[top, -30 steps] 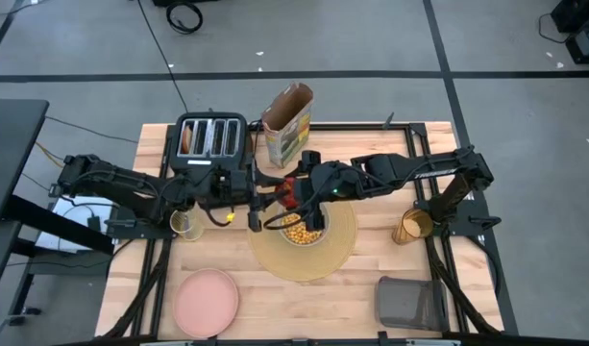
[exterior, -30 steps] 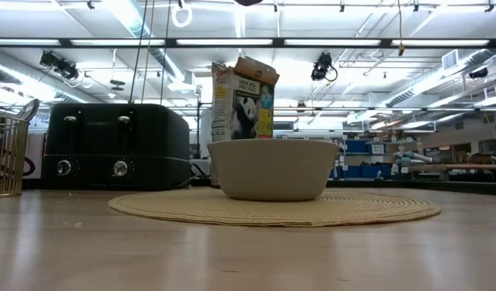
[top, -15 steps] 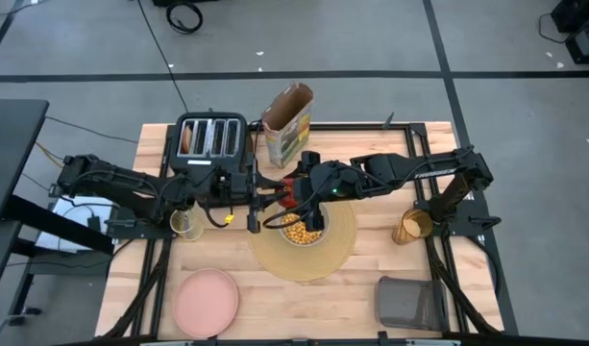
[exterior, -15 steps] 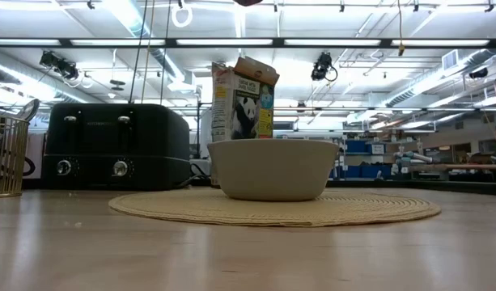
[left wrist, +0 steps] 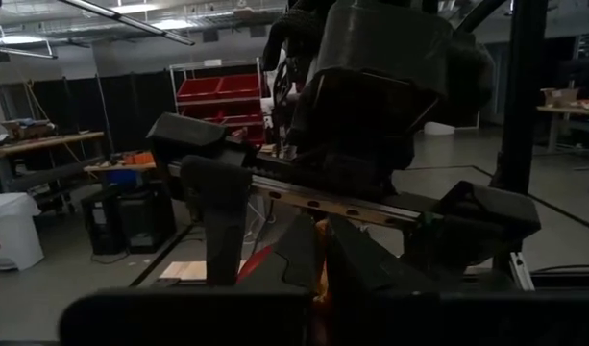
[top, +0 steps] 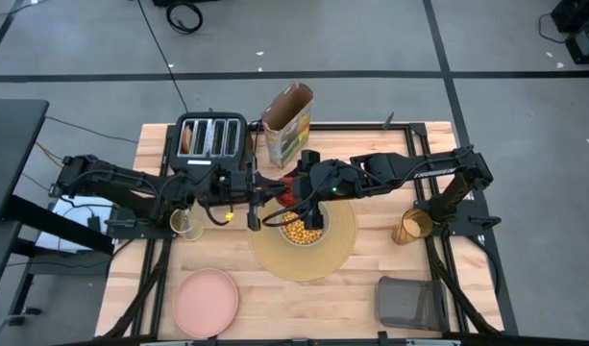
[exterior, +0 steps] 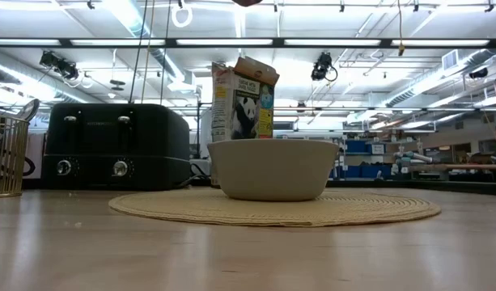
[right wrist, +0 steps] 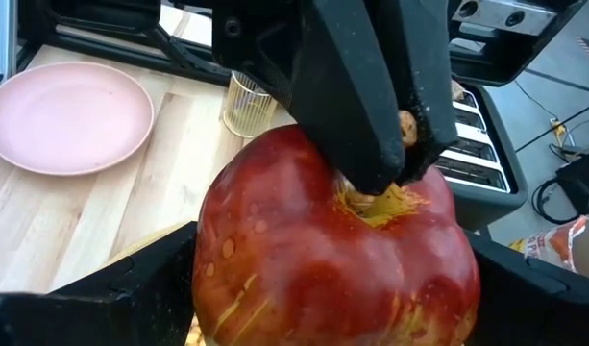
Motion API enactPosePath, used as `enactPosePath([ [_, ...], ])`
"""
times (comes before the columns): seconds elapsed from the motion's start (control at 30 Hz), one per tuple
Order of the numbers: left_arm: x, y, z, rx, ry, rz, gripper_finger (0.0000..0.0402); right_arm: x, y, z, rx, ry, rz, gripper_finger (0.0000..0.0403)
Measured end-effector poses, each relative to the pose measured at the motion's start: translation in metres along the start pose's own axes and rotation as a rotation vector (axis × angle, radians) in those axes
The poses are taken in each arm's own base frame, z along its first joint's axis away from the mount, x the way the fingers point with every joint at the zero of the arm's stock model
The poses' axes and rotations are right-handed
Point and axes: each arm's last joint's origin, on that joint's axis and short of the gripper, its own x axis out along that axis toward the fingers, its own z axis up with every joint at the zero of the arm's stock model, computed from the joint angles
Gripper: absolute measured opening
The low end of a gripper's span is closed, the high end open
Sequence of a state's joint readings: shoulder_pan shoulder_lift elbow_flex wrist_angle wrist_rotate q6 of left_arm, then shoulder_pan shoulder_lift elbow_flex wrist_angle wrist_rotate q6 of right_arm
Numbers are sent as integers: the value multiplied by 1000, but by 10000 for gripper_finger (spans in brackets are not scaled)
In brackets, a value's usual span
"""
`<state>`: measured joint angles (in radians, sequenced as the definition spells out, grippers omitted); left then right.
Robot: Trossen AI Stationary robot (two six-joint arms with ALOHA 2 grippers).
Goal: Arrange a breakfast setting
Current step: Put the apple on the placemat to the top left of the gray bowl
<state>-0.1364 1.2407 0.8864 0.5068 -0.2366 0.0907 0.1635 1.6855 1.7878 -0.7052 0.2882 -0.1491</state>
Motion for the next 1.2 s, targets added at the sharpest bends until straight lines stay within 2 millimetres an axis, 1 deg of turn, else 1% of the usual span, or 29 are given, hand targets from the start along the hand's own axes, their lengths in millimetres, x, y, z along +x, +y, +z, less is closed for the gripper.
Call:
enactPosePath([
  [0.17,0,0,-1,4,3,6,20,0,0,0,3,-3,0,378],
  [0.27,1,0,-9,17,56,17,29,-3,-2,5,20,-43,-6,393],
  [0.3,1,0,-10,18,60,21,29,-4,-2,5,29,-41,-6,395],
  [0.4,0,1,-4,10,23,37,25,-3,-1,4,35,-34,6,393],
  [0.47,0,1,-4,12,26,36,21,-4,1,4,32,-34,18,393],
  [0.57,0,1,-5,13,29,45,22,-12,3,5,21,-21,31,397],
  [0.67,-2,3,-5,13,54,79,26,-25,5,8,12,-25,32,399],
  [0.77,-5,7,-3,5,71,111,23,-42,4,11,30,-48,-7,398],
  [0.9,-12,10,1,5,99,149,22,-66,-1,14,111,-90,-55,398],
  [1.0,-15,12,0,14,135,184,22,-83,-6,15,184,-130,-91,397],
  [1.1,-16,12,-3,17,166,198,22,-95,-9,15,262,-153,-117,396],
  [1.2,-16,13,-6,14,195,220,22,-101,-9,15,327,-166,-110,394],
])
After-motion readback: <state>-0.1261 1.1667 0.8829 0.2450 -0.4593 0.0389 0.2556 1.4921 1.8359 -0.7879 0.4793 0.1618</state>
